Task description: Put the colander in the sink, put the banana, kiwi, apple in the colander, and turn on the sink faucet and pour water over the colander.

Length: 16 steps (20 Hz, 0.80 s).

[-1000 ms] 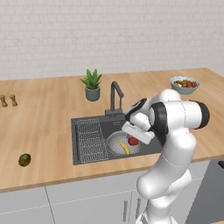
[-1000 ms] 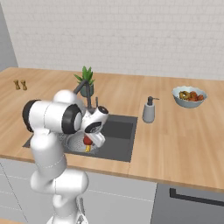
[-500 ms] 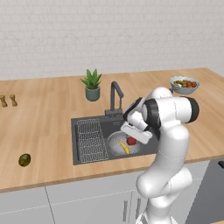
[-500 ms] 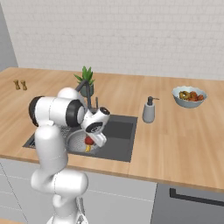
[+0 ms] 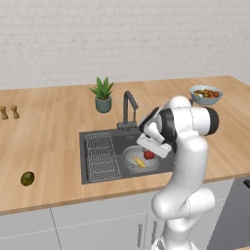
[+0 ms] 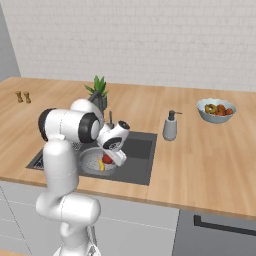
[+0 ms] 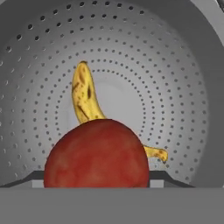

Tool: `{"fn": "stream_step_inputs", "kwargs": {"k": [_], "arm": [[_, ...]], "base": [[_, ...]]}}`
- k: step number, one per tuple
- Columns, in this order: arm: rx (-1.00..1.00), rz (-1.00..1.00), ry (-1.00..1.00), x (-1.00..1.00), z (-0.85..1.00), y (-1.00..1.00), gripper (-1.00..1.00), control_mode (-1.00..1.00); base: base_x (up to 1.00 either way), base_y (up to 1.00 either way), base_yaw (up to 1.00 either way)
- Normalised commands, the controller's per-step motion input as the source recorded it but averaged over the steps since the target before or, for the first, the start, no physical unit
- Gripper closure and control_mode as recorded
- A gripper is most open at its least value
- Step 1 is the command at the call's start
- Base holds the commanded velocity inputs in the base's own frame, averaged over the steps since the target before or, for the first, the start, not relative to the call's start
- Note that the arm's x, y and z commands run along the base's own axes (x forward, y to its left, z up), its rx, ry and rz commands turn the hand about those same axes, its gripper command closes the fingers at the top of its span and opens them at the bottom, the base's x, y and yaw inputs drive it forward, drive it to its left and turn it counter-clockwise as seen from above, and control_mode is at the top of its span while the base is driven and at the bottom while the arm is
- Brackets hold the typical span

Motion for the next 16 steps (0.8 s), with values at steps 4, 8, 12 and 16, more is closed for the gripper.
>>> {"fn": "stream_step_inputs", "kwargs": {"k": [4, 8, 12, 16], "arm": [[0.00, 0.00, 0.00, -0.04, -0.12, 0.28, 1.00, -1.00], [0.00, 0.00, 0.00, -0.11, -0.10, 0.32, -1.00, -1.00], [0.00, 0.00, 0.00, -0.18, -0.04, 0.18, -1.00, -1.00], [0.00, 0.00, 0.00, -0.29, 0.00, 0.08, -1.00, -1.00]], "base": [[0.00, 0.00, 0.00], [0.00, 0.00, 0.00], [0.00, 0.00, 0.00], [0.00, 0.00, 0.00]]}}
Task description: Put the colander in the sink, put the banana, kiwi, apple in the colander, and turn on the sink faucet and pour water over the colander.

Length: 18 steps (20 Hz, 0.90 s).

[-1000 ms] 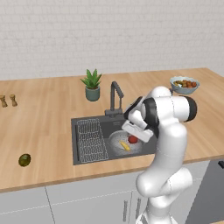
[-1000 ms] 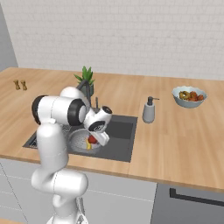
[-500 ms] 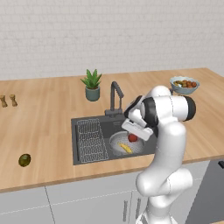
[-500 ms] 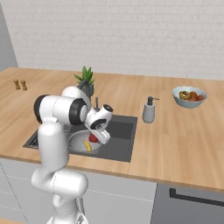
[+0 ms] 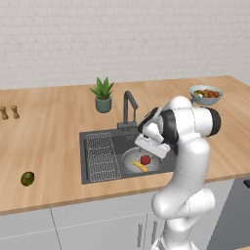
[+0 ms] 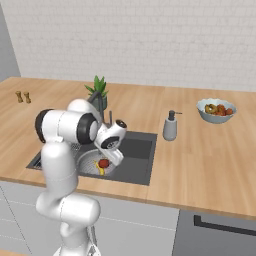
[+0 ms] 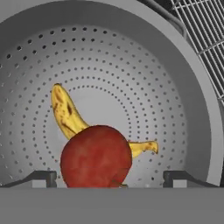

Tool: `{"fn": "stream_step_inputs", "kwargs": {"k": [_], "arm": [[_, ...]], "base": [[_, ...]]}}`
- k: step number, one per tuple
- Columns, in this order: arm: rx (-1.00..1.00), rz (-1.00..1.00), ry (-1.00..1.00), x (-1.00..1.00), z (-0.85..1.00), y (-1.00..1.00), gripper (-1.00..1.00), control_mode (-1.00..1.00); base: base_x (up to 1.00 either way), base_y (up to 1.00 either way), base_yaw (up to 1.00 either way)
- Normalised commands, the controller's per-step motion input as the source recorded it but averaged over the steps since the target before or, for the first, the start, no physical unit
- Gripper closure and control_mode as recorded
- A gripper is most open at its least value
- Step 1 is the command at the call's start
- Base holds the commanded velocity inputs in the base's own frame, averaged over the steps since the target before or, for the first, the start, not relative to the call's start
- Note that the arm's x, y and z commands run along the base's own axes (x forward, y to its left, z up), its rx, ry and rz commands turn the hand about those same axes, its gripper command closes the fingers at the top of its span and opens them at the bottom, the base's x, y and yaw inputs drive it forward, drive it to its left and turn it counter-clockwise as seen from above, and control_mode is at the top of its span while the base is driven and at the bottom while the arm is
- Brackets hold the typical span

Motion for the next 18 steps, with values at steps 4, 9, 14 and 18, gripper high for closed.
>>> {"fn": "stream_step_inputs", "kwargs": {"k": [4, 9, 14, 18], "arm": [[0.00, 0.01, -0.03, -0.36, 0.08, 0.02, -1.00, -1.00], [0.00, 0.03, -0.07, -0.32, 0.40, 0.00, -1.00, -1.00], [0.00, 0.00, -0.04, -0.40, 0.66, 0.00, -1.00, -1.00], [0.00, 0.03, 0.00, -0.61, 0.51, 0.07, -1.00, -1.00]], "base": [[0.00, 0.00, 0.00], [0.00, 0.00, 0.00], [0.00, 0.00, 0.00], [0.00, 0.00, 0.00]]}}
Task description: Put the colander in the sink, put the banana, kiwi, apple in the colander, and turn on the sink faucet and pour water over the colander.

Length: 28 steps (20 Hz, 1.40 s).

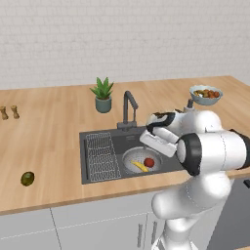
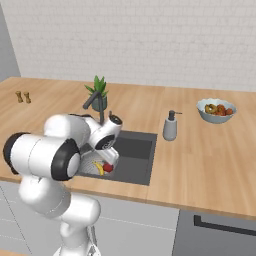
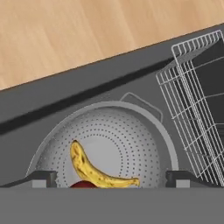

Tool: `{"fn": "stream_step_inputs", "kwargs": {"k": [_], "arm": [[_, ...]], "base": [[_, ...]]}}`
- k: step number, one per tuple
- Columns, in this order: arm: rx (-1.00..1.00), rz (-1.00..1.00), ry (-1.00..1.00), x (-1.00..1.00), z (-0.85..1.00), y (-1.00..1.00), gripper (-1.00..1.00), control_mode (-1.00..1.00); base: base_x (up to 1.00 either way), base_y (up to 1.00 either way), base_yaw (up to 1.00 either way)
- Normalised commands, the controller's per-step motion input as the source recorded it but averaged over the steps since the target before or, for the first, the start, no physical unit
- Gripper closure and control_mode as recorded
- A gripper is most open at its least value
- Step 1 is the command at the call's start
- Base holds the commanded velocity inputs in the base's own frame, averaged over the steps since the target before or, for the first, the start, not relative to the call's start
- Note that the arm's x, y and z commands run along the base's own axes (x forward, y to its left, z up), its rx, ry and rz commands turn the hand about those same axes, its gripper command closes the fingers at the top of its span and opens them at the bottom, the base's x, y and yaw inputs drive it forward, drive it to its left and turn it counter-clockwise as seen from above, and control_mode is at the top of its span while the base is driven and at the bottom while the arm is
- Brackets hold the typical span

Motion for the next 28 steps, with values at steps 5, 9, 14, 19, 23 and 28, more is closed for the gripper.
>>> {"fn": "stream_step_inputs", "kwargs": {"k": [5, 9, 14, 19, 23, 28], "arm": [[0.00, 0.09, 0.00, -0.72, 0.49, 0.16, -1.00, -1.00], [0.00, 0.07, -0.01, -0.78, 0.50, 0.19, -1.00, -1.00], [-0.04, 0.02, -0.04, -0.75, 0.48, 0.39, -1.00, -1.00], [-0.09, 0.00, -0.13, -0.59, 0.48, 0.61, -1.00, -1.00], [-0.05, 0.07, -0.18, -0.20, 0.41, 0.88, -1.00, -1.00], [-0.02, 0.08, -0.10, -0.09, 0.29, 0.94, -1.00, -1.00]], "base": [[0.00, 0.00, 0.00], [0.00, 0.00, 0.00], [0.00, 0.00, 0.00], [0.00, 0.00, 0.00], [0.00, 0.00, 0.00], [0.00, 0.00, 0.00]]}}
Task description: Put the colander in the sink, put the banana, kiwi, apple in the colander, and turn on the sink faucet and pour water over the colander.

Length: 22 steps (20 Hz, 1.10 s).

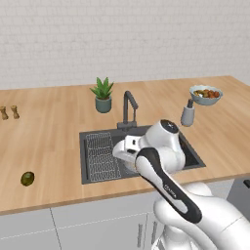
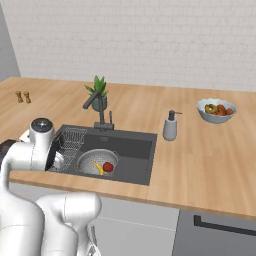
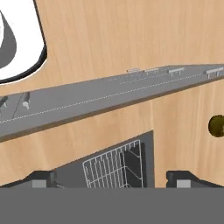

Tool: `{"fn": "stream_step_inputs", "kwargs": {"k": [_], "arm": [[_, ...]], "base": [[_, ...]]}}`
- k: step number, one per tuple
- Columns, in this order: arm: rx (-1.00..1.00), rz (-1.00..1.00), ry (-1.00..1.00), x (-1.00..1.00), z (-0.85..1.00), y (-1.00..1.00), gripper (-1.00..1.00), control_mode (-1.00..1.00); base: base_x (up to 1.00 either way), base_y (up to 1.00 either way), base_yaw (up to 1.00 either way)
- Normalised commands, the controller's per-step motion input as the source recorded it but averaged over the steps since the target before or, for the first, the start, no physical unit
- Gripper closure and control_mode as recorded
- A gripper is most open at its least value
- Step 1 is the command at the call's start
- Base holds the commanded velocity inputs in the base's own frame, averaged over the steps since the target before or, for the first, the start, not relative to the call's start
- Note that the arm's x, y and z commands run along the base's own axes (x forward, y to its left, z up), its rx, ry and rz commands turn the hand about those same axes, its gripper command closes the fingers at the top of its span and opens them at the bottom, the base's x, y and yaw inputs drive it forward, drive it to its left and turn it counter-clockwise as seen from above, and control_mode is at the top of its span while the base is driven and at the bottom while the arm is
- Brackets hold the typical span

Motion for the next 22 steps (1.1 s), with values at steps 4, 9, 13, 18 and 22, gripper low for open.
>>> {"fn": "stream_step_inputs", "kwargs": {"k": [4, 9, 13, 18, 22], "arm": [[-0.02, 0.01, -0.04, -0.01, 0.21, 0.99, -1.00, -1.00], [-0.08, 0.00, 0.01, 0.16, 0.18, 1.00, -1.00, -1.00], [-0.08, 0.00, 0.01, 0.28, 0.25, 0.94, -1.00, -1.00], [-0.04, 0.00, 0.14, 0.24, 0.29, 0.77, -1.00, -1.00], [-0.10, 0.00, 0.07, 0.20, 0.06, 0.67, -1.00, -1.00]], "base": [[0.00, 0.00, 0.00], [0.00, 0.00, 0.00], [0.00, 0.00, 0.00], [0.00, 0.00, 0.00], [0.00, 0.00, 0.00]]}}
